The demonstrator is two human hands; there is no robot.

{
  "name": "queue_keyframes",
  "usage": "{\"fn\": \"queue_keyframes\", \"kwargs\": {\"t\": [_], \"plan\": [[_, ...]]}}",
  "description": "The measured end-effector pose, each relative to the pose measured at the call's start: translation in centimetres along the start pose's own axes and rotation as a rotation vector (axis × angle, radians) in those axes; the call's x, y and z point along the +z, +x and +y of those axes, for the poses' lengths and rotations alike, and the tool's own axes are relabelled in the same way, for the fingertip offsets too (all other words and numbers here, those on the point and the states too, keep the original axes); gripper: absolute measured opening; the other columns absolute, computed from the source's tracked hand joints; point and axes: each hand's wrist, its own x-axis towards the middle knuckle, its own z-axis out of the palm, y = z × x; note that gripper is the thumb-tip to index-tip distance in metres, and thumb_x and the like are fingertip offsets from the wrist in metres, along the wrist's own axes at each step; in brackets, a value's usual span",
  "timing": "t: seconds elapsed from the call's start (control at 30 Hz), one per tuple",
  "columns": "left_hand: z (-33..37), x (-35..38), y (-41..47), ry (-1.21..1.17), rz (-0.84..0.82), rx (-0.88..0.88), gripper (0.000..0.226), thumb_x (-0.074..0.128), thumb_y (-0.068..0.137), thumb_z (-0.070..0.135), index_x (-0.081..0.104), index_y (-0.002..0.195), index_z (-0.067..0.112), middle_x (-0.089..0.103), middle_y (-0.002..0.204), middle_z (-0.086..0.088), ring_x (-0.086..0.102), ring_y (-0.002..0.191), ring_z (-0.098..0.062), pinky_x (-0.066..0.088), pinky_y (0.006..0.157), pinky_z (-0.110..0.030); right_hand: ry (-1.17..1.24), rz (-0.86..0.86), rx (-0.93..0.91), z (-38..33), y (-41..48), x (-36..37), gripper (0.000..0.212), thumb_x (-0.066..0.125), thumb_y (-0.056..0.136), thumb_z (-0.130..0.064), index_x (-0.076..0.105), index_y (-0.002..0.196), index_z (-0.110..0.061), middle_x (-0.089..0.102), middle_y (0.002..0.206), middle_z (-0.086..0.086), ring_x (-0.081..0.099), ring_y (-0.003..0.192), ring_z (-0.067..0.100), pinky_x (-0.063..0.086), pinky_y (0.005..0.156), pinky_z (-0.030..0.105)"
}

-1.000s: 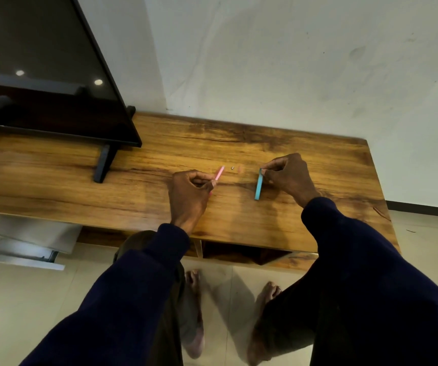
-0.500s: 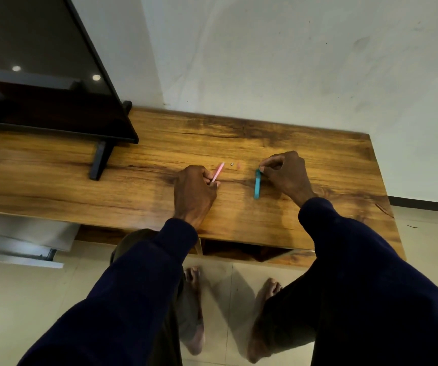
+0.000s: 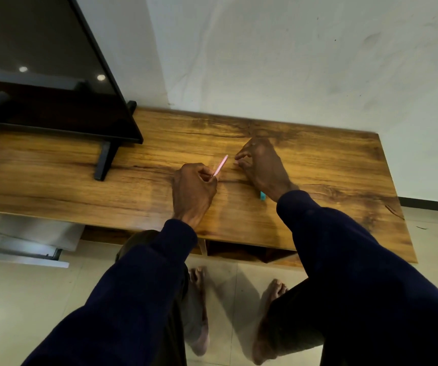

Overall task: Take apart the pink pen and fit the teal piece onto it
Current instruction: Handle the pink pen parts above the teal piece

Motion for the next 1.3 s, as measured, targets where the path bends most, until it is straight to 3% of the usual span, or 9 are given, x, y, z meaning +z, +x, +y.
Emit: {"fn": "queue_keyframes", "kwargs": {"t": [0.17, 0.33, 0.43, 0.5, 0.57, 0.63, 0.73, 0.9, 1.3], "plan": [[0.0, 0.0, 0.0, -0.03, 0.003, -0.01, 0.015, 0.082, 0.086, 0.017, 0.078, 0.1, 0.014, 0.077, 0.091, 0.004, 0.072, 0.08, 0.0, 0.062, 0.075, -0.02, -0.1, -0.043, -0.027, -0.4, -0.1, 0.4, 0.011, 0.071, 0.095, -0.014, 0.079, 0.102, -0.009, 0.071, 0.11, 0.009, 0.054, 0.119, 0.028, 0.056, 0.084, 0.039], [0.3, 0.0, -0.2, -0.075, -0.01, -0.016, 0.017, 0.083, 0.086, 0.017, 0.078, 0.101, 0.014, 0.077, 0.092, 0.005, 0.071, 0.079, 0.002, 0.054, 0.07, -0.004, -0.195, -0.002, -0.075, 0.0, 0.1, 0.3, 0.008, 0.071, 0.094, -0.008, 0.074, 0.1, -0.004, 0.07, 0.107, 0.015, 0.056, 0.114, 0.031, 0.055, 0.081, 0.041], [0.7, -0.3, -0.5, -0.108, -0.002, -0.016, 0.015, 0.083, 0.085, 0.016, 0.078, 0.099, 0.015, 0.076, 0.089, 0.007, 0.071, 0.079, 0.002, 0.056, 0.07, -0.007, -0.304, -0.032, -0.135, 0.4, 0.1, 0.7, 0.01, 0.065, 0.097, -0.006, 0.069, 0.106, -0.003, 0.068, 0.111, 0.017, 0.056, 0.114, 0.032, 0.052, 0.088, 0.043], [0.9, -0.6, -0.8, -0.119, -0.004, -0.01, 0.014, 0.083, 0.085, 0.016, 0.078, 0.099, 0.016, 0.076, 0.088, 0.008, 0.071, 0.079, 0.002, 0.056, 0.07, -0.008, -0.193, 0.008, -0.122, 0.3, -0.3, 0.6, 0.008, 0.062, 0.1, -0.006, 0.066, 0.105, -0.005, 0.068, 0.106, 0.013, 0.061, 0.102, 0.026, 0.055, 0.081, 0.037], [1.1, -0.8, -1.0, -0.139, -0.008, 0.001, 0.013, 0.082, 0.086, 0.016, 0.078, 0.098, 0.015, 0.075, 0.088, 0.007, 0.071, 0.079, 0.002, 0.056, 0.07, -0.009, 0.112, 0.081, 0.032, -0.2, -0.6, -0.5, 0.005, 0.063, 0.101, -0.008, 0.067, 0.1, -0.005, 0.068, 0.092, 0.006, 0.065, 0.081, 0.011, 0.057, 0.066, 0.022], [1.2, -0.9, -1.3, -0.161, -0.012, 0.008, 0.013, 0.082, 0.086, 0.015, 0.078, 0.099, 0.015, 0.076, 0.089, 0.006, 0.071, 0.08, 0.001, 0.057, 0.072, -0.011, 0.423, 0.133, 0.202, -0.5, -0.8, -1.8, 0.007, 0.068, 0.098, -0.009, 0.072, 0.098, -0.004, 0.071, 0.085, 0.004, 0.066, 0.068, 0.001, 0.055, 0.063, 0.013], [1.6, -0.9, -1.7, -0.168, -0.008, 0.017, 0.015, 0.081, 0.087, 0.015, 0.079, 0.101, 0.015, 0.077, 0.092, 0.004, 0.072, 0.082, -0.002, 0.06, 0.075, -0.017, 0.678, 0.13, 0.253, -0.6, -1.4, -3.7, 0.011, 0.071, 0.095, -0.006, 0.075, 0.102, 0.001, 0.076, 0.088, 0.014, 0.07, 0.069, 0.003, 0.057, 0.067, 0.017], [2.4, -0.8, -2.2, -0.178, -0.019, 0.025, 0.017, 0.082, 0.086, 0.019, 0.079, 0.103, 0.017, 0.077, 0.093, 0.007, 0.072, 0.082, 0.001, 0.061, 0.076, -0.017, 0.705, 0.109, 0.18, -1.0, -1.9, -5.2, 0.013, 0.074, 0.093, -0.005, 0.076, 0.104, 0.001, 0.078, 0.088, 0.012, 0.074, 0.076, 0.012, 0.059, 0.072, 0.02], [3.6, -1.4, -2.6, -0.215, -0.005, 0.03, 0.016, 0.083, 0.084, 0.019, 0.079, 0.1, 0.017, 0.075, 0.091, 0.01, 0.07, 0.079, 0.001, 0.053, 0.066, -0.008, 0.644, 0.076, 0.119, -1.6, -2.2, -6.3, 0.008, 0.072, 0.093, -0.001, 0.078, 0.098, -0.001, 0.077, 0.085, 0.008, 0.075, 0.074, 0.011, 0.059, 0.068, 0.019]]}}
